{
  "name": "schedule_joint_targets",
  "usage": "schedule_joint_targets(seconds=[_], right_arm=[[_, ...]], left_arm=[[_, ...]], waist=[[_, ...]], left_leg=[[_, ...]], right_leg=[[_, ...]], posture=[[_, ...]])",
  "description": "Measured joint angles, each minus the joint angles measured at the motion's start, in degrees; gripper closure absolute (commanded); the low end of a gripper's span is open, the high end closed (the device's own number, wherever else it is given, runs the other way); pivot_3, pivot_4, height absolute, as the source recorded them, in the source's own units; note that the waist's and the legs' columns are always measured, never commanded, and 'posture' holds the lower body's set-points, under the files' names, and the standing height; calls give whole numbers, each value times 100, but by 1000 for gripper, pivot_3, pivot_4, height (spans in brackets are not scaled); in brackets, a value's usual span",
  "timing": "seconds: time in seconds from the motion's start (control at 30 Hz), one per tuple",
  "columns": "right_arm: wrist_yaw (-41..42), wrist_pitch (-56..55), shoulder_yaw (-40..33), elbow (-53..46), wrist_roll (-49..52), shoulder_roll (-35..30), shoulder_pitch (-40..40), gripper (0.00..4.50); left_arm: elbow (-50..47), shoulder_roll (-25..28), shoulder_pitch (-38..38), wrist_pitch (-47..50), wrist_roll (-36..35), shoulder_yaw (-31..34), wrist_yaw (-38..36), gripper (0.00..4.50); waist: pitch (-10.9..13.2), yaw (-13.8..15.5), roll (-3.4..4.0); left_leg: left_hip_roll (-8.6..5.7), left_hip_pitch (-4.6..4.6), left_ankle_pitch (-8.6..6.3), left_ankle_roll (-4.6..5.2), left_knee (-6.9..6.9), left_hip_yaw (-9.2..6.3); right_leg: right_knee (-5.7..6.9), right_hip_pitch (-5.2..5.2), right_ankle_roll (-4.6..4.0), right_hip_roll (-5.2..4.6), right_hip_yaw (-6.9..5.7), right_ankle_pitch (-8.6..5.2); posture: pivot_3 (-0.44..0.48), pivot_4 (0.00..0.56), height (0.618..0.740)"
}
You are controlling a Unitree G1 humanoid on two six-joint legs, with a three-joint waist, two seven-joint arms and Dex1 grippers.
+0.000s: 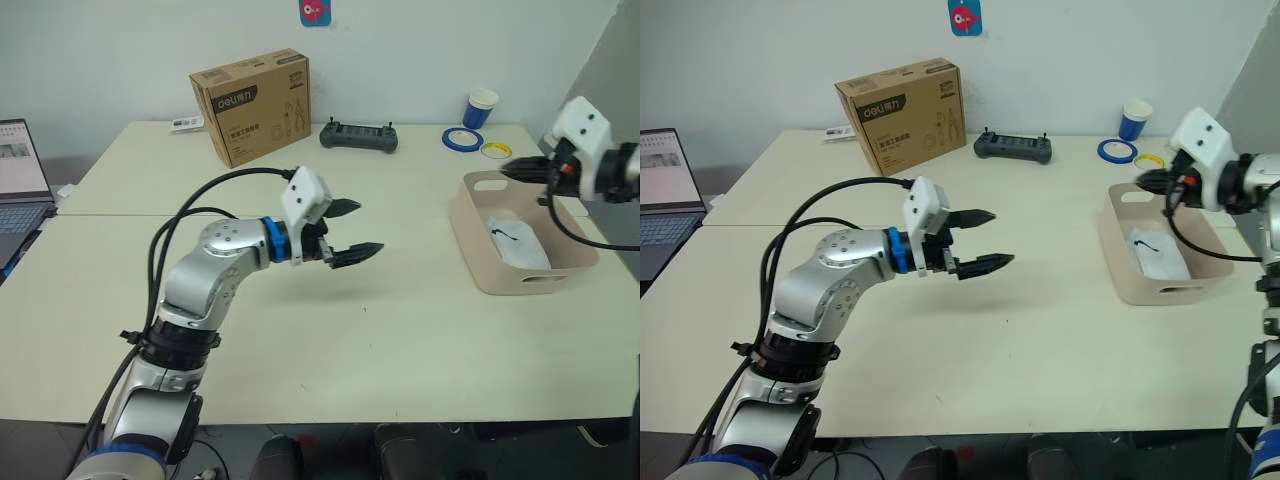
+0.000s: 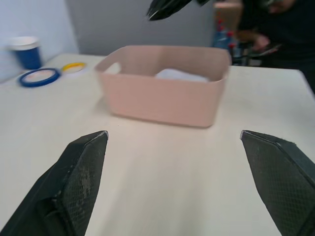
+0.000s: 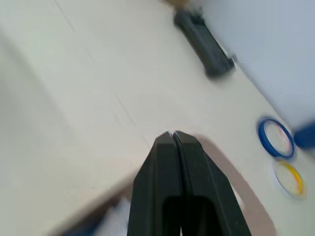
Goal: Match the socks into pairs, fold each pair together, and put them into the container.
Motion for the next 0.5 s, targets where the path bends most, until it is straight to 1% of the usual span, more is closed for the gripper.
schedule_joint_targets(seconds=[0.1, 0.13, 0.2, 0.3, 0.37, 0.4, 0.47, 0.5], right_arm=[[-564, 685, -71, -1014, 406, 644, 567, 2901], [-821, 779, -67, -1433, 489, 913, 912, 2589], [-1374, 874, -69, -1968, 515, 1479, 1512, 1949], [-2169, 879, 71, -2504, 451, 2160, 2421, 922], [-2469, 737, 172, -2680, 374, 2287, 2786, 222], [-2638, 605, 188, -2772, 293, 2380, 2973, 23], [-2993, 265, 236, -2857, 174, 2624, 3543, 23], [-3067, 159, 283, -2851, 122, 2659, 3717, 23]], left_arm=[[-81, 247, 512, -2, 30, 351, 212, 0], [-152, 369, 807, 13, 72, 570, 370, 0], [-354, 445, 1316, 25, 143, 966, 692, 0], [-786, 435, 2125, -14, 258, 1283, 1116, 0], [-1004, 375, 2616, -114, 321, 1340, 1274, 0], [-1149, 255, 2883, -183, 337, 1414, 1395, 0], [-1404, -97, 3533, -465, 407, 1459, 1670, 0], [-1442, -203, 3696, -542, 415, 1455, 1739, 0]], waist=[[0, 25, -1], [-2, 37, -5], [-5, 58, -9], [-4, 142, -8], [-5, 197, -10], [-9, 209, -15], [-23, 234, -36], [-24, 238, -38]], left_leg=[[-1, -12, 0, -1, 1, 2], [0, -16, 0, -1, 3, -2], [-1, -27, 0, -1, -3, -6], [-9, -46, 0, -2, 2, -4], [-12, -49, 0, -2, 7, 0], [-14, -49, 0, -2, 4, 4], [-11, -45, 0, -2, 6, 3], [-11, -44, 0, -2, 6, 2]], right_leg=[[4, -9, 0, -5, -4, 0], [4, -9, 0, -7, -9, 0], [-8, -14, 0, -13, -18, 0], [-12, -24, 0, -24, -21, 0], [-15, -24, 0, -30, -19, 0], [-21, -24, 0, -32, -18, 0], [-21, -20, -1, -31, -20, -1], [-19, -19, -1, -31, -20, -1]], posture=[[0, 150, 740], [0, 150, 740], [0, 150, 740], [0, 150, 740], [0, 150, 740], [0, 150, 740], [0, 150, 740], [0, 150, 740]])
